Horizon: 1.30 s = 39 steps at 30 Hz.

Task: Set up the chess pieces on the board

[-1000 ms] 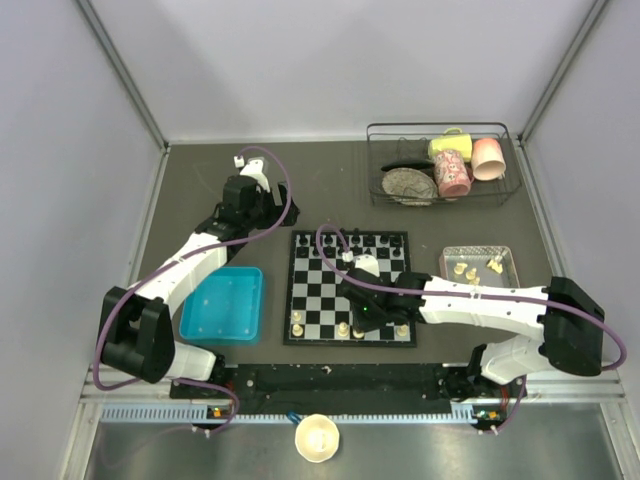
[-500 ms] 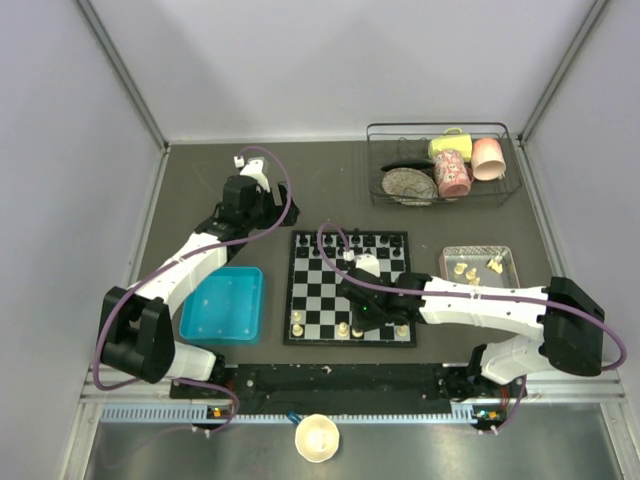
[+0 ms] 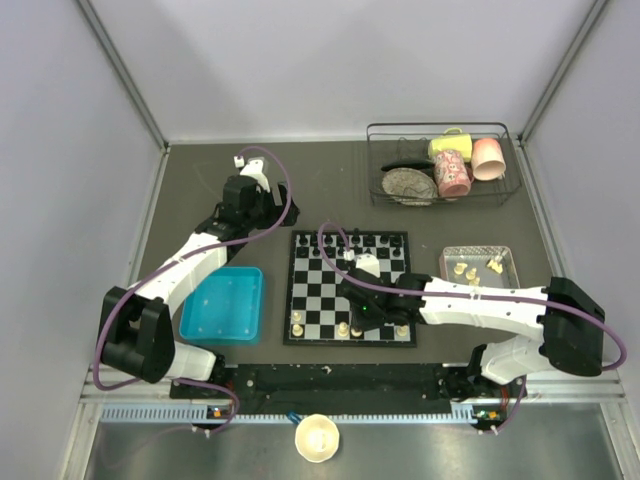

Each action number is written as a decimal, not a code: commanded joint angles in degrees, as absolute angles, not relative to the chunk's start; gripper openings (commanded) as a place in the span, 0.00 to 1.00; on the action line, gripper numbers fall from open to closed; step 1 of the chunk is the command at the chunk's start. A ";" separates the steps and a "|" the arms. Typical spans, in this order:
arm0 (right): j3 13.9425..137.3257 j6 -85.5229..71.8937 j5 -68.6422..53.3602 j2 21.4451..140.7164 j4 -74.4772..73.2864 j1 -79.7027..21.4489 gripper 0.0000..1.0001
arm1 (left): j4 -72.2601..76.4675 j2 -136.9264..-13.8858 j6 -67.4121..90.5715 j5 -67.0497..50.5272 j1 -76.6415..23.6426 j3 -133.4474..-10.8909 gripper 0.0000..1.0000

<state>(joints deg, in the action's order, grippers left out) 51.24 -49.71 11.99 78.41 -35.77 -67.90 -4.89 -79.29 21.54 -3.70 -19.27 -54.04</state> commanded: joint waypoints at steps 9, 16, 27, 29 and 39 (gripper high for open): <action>49.04 -50.27 12.57 78.75 -34.63 -68.64 0.03 | -2.99 -79.19 21.45 -4.57 -19.07 -54.84 0.91; 48.52 -50.27 12.13 78.84 -34.63 -68.64 0.16 | -2.99 -79.10 21.36 -4.66 -19.07 -54.84 0.91; 48.16 -50.36 11.87 78.66 -34.63 -68.64 0.27 | -2.90 -78.93 21.45 -4.75 -19.07 -54.67 0.91; 48.08 -50.36 11.95 78.58 -34.72 -68.64 0.31 | -2.90 -78.93 21.45 -4.66 -19.07 -54.58 0.91; 49.57 -49.92 12.57 76.73 -34.80 -68.64 0.39 | -2.90 -78.75 21.36 -4.66 -19.07 -54.67 0.91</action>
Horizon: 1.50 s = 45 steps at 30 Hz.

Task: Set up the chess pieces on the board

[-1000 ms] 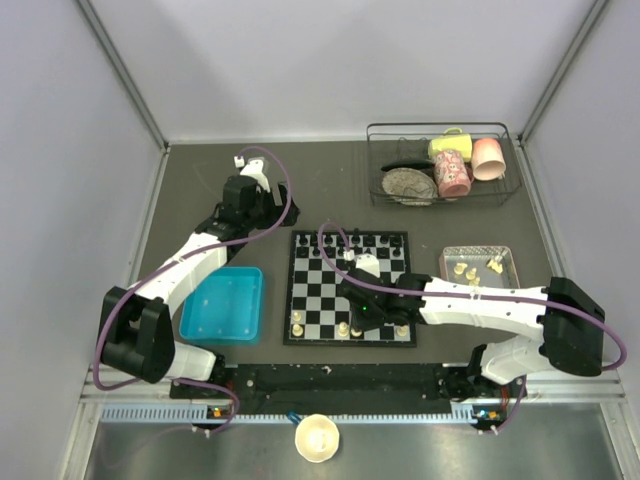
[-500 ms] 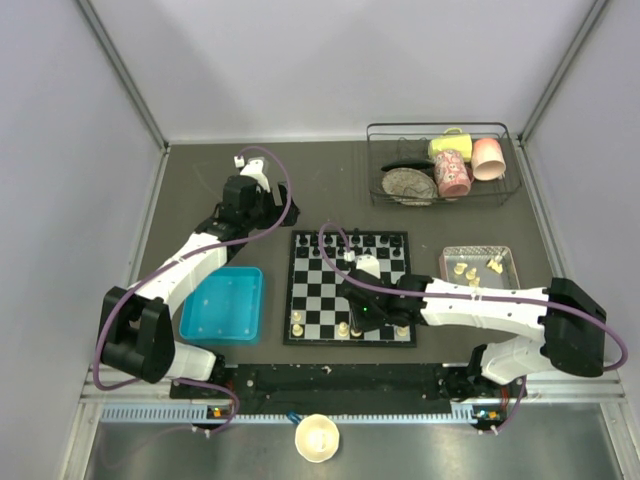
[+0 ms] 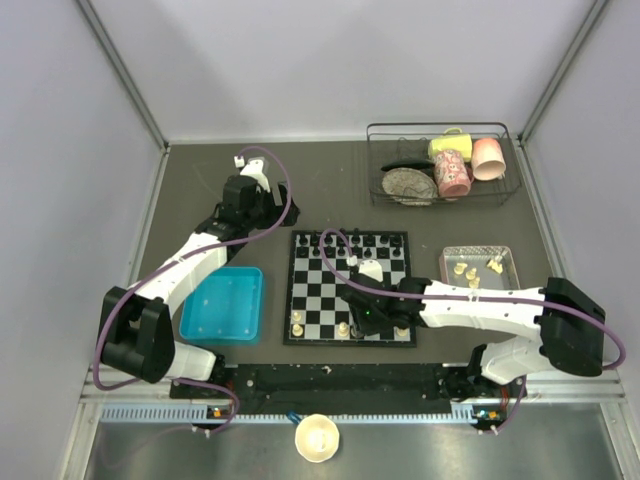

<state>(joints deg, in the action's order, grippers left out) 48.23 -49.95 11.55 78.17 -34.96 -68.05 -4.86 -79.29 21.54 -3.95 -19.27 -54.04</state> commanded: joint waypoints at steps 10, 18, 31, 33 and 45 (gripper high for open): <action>51.68 -49.22 12.48 75.67 -34.80 -68.64 0.40 | -2.99 -78.66 21.45 -4.75 -19.07 -54.67 0.91; 53.79 -48.34 12.66 74.62 -34.80 -68.64 0.40 | -2.99 -78.49 21.27 -4.57 -19.07 -54.67 0.91; 56.34 -46.67 18.01 68.30 -41.66 -66.28 0.42 | -3.08 -77.26 21.09 -5.80 -19.16 -56.07 0.91; 56.34 -45.70 19.07 66.36 -42.80 -62.87 0.41 | -3.25 -76.30 20.66 -7.20 -19.16 -56.77 0.91; 57.65 -40.35 21.45 60.56 -48.16 -34.13 0.41 | -8.00 -71.46 17.75 -9.84 -30.66 -61.79 0.84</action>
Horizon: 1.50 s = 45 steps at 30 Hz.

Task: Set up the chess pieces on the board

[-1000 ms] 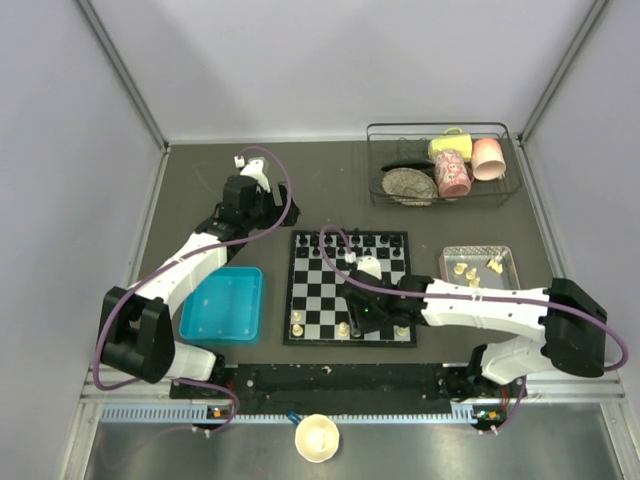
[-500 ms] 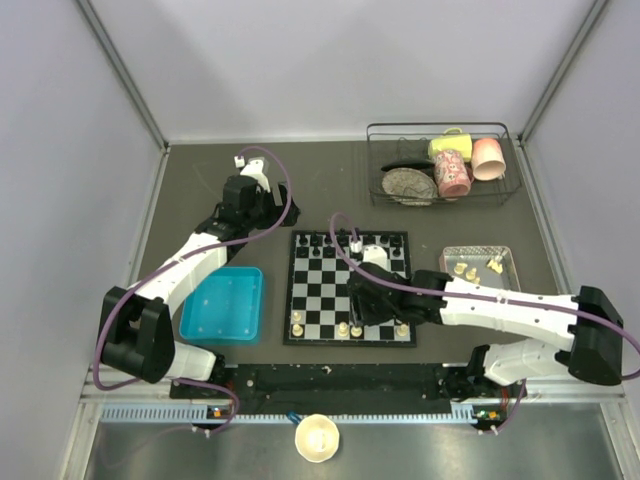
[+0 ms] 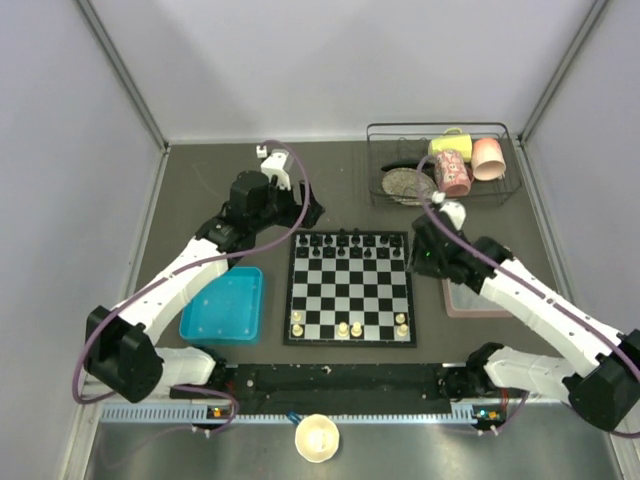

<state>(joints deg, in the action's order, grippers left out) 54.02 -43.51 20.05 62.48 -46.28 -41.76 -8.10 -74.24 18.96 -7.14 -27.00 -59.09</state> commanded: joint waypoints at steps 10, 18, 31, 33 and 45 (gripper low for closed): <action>57.48 -36.39 15.83 65.03 -44.04 -11.70 0.41 | -8.26 -71.89 17.06 -13.80 -39.63 -63.02 0.81; 55.73 -37.00 14.77 70.83 -40.00 -7.82 0.34 | -6.59 -72.42 16.00 -16.00 -44.12 -61.97 0.79; 50.37 -47.72 16.79 67.94 -39.29 -6.95 0.31 | -6.50 -72.51 15.38 -14.33 -44.38 -61.52 0.80; 48.87 -49.65 16.35 67.15 -39.37 -5.98 0.31 | -6.42 -72.60 15.64 -14.33 -44.38 -61.26 0.80; 45.62 -57.48 13.89 67.06 -39.64 -3.61 0.28 | -6.15 -72.69 15.47 -13.97 -44.39 -61.26 0.80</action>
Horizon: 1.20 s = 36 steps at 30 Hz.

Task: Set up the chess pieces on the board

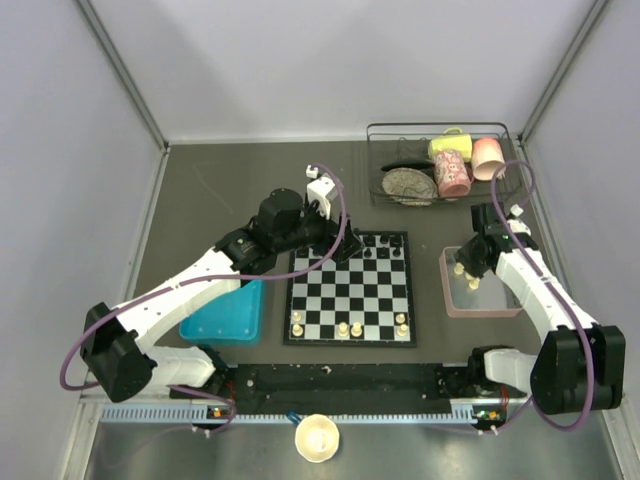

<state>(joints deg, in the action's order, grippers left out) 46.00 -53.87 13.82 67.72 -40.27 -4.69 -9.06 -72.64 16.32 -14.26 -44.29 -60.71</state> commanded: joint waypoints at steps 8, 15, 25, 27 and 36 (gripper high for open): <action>45.53 -59.50 13.27 67.85 -39.64 -3.08 0.28 | -6.15 -72.42 15.29 -13.71 -44.38 -61.09 0.80; 44.91 -59.85 12.22 67.68 -39.99 -2.99 0.33 | -6.15 -72.68 15.03 -13.45 -44.38 -61.00 0.80; 45.00 -58.89 12.22 69.08 -39.90 -1.85 0.40 | -5.89 -72.95 15.03 -13.45 -44.47 -61.00 0.81; 45.00 -58.71 12.39 69.08 -39.90 -1.50 0.41 | -5.80 -72.95 14.85 -13.36 -44.39 -60.91 0.81; 45.09 -58.18 12.83 69.96 -39.11 -0.44 0.45 | -5.89 -72.86 14.59 -12.92 -44.47 -60.56 0.81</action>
<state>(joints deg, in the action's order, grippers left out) 44.62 -58.96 12.14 69.21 -40.25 -1.37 -9.04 -72.64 15.49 -13.72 -44.29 -60.71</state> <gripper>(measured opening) 0.453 0.808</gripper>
